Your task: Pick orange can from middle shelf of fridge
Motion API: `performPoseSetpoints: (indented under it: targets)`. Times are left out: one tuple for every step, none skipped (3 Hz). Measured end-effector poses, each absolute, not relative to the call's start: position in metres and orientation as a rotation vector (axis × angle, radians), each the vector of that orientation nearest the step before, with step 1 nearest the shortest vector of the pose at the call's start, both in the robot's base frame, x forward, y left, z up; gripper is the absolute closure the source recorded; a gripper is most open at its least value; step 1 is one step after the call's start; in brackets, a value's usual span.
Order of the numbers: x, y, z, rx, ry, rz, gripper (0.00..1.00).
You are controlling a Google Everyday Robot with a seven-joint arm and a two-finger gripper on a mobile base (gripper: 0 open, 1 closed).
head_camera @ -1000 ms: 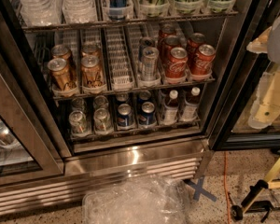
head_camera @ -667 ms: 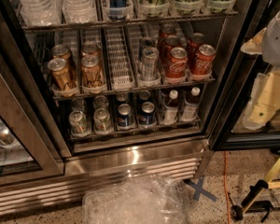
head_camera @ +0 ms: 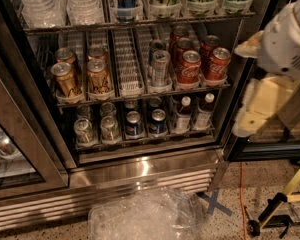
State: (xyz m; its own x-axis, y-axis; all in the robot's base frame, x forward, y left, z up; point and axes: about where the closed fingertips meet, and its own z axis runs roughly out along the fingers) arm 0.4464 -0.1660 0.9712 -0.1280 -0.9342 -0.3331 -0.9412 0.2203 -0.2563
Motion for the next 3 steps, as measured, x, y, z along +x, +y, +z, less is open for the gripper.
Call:
performPoseSetpoints:
  targets:
    - [0.451,-0.081,0.956,-1.677,1.925,0.243,0.00]
    - [0.443,-0.019,0.945,-1.555,1.830,0.428,0.00]
    - [0.446,0.006,0.923,-1.391,1.777,0.586,0.00]
